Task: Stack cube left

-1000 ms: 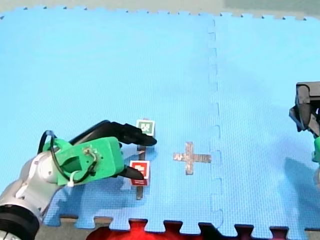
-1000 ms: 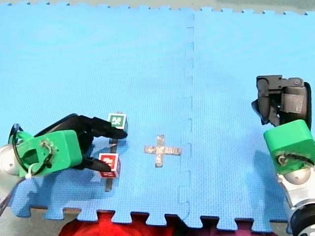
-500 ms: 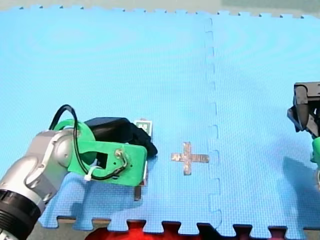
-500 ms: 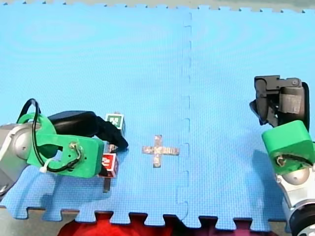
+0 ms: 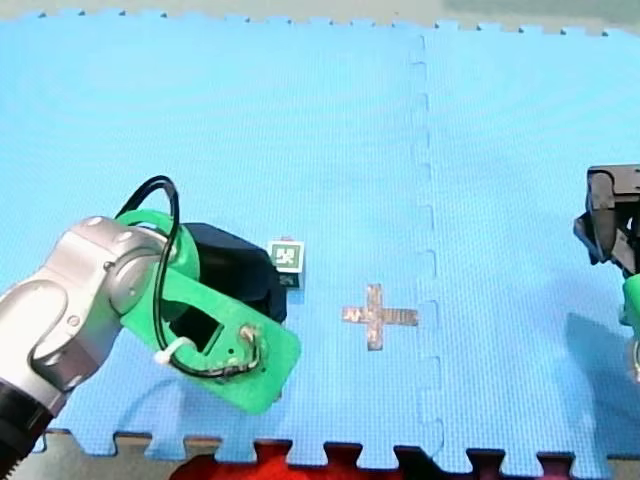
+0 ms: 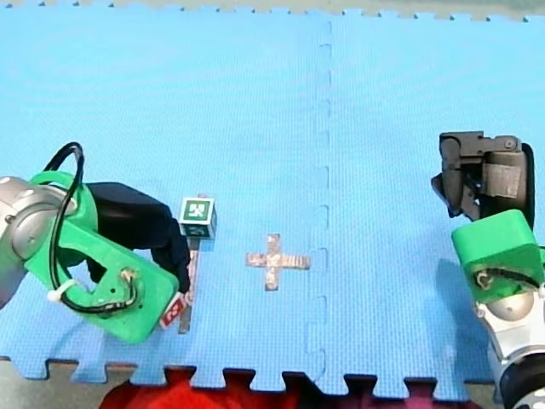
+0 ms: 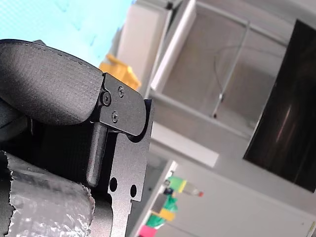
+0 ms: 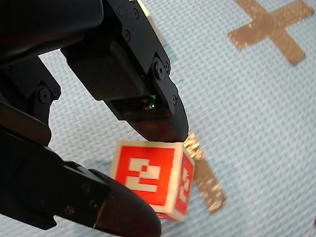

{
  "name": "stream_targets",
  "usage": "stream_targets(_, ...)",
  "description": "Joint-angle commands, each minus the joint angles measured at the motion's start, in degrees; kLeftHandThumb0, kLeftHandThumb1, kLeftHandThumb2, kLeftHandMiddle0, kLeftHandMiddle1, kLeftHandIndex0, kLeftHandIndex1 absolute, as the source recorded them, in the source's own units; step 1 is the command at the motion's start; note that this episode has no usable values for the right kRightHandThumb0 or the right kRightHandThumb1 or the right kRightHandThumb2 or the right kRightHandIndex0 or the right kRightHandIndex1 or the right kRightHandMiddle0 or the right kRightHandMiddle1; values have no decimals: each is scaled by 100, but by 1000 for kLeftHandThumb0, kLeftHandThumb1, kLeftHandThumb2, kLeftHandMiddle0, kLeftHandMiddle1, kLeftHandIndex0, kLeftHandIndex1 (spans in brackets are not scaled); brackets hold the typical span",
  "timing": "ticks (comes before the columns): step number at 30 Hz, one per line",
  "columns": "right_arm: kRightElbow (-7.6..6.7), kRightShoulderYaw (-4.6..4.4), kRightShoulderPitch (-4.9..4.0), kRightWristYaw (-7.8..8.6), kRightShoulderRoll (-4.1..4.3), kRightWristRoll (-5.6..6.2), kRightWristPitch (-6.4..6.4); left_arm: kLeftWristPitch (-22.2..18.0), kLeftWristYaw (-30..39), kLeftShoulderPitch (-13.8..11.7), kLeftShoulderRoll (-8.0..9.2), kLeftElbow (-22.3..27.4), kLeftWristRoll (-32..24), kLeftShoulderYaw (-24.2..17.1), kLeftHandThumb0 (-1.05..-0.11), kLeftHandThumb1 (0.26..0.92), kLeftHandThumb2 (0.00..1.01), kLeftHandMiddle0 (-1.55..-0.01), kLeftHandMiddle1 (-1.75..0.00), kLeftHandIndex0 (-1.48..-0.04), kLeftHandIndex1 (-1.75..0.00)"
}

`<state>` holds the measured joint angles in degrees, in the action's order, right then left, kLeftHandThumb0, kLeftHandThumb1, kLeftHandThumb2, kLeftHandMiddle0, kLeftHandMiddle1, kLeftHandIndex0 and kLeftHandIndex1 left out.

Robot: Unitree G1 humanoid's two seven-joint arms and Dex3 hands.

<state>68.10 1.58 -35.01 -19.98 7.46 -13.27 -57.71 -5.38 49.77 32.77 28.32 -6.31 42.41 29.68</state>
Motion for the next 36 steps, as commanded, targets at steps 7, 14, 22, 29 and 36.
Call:
stream_targets(7, 24, 31, -53, 81, -21, 93, -38, 532, -249, -128, -30, 474, 373, -14, -441, 744, 5, -1119, -1156, -1345, -1)
stream_targets(14, 24, 21, -62, 50, -55, 70, -60, 531, -456, -209, 10, 567, 362, -53, -451, 757, 4, -1088, -1184, -1337, -3)
stream_targets(22, 22, -4, -52, -13, -85, 28, -63, 592, -673, -274, -34, 700, 363, -115, -455, 766, 3, -1101, -1112, -1338, -1)
stream_targets(29, 30, -19, -29, -50, -85, 14, -63, 559, -954, -359, -55, 747, 203, -252, -476, 772, 1, -1151, -832, -1326, 0)
stream_targets(36, 53, -20, -28, -51, -83, 18, -29, 397, -1218, -421, -7, 694, -82, -444, -494, 773, 0, -1167, -790, -1314, 0)
